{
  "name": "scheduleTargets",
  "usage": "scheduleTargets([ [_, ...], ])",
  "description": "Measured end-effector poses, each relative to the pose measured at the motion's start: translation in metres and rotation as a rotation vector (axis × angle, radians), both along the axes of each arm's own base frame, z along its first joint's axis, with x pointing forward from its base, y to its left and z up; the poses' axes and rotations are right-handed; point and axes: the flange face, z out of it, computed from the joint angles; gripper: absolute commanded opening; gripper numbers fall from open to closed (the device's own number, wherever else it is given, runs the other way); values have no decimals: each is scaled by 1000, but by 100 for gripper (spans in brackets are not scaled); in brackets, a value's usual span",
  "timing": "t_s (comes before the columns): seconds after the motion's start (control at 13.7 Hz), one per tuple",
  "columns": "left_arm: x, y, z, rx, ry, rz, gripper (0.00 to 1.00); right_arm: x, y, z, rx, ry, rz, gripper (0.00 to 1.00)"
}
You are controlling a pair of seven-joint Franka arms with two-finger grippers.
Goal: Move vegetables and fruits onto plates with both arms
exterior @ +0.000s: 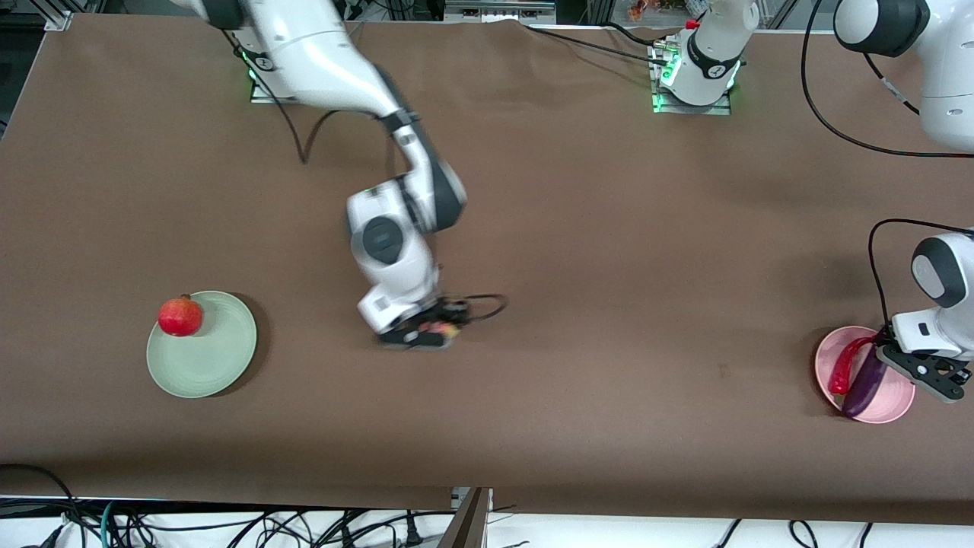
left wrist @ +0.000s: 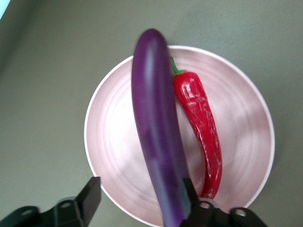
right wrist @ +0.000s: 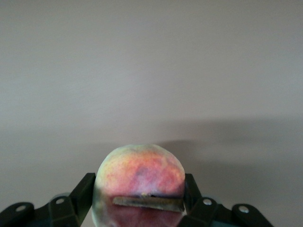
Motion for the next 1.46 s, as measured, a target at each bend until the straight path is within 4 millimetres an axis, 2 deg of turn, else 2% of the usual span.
scheduleTargets([
  [0.15,5,-17,15,-34,44,-6,100,32,-99,14,-22,76,138,16],
  [0.22,7,-28,32,-56,67,-7,100,41,-146,15,-23,118,196,16],
  [0.37,5,-45,75,-87,102,3,100,50,-225,12,-18,183,280,16],
  [0.51,-1,-69,118,-116,129,37,100,53,-291,7,-38,216,355,16],
  [0.59,-4,-90,136,-137,148,78,100,51,-320,2,-67,239,387,16],
  [0.73,-13,-147,170,-161,210,203,100,45,-365,-16,-92,283,411,16],
  [0.88,-26,-207,204,-139,248,295,100,42,-386,-33,-92,299,410,18],
  [0.95,-34,-234,223,-123,252,325,100,42,-387,-38,-96,300,409,32],
  [1.02,-42,-259,245,-108,241,347,100,43,-385,-43,-100,296,413,85],
  [1.1,-52,-280,268,-97,222,362,100,44,-382,-47,-107,286,416,100],
  [1.24,-71,-300,308,-84,175,393,100,47,-379,-47,-115,268,420,100],
  [1.32,-78,-301,322,-78,155,431,100,50,-377,-42,-118,255,422,100],
  [1.46,-93,-292,333,-110,135,582,100,59,-371,-15,-124,211,426,100],
])
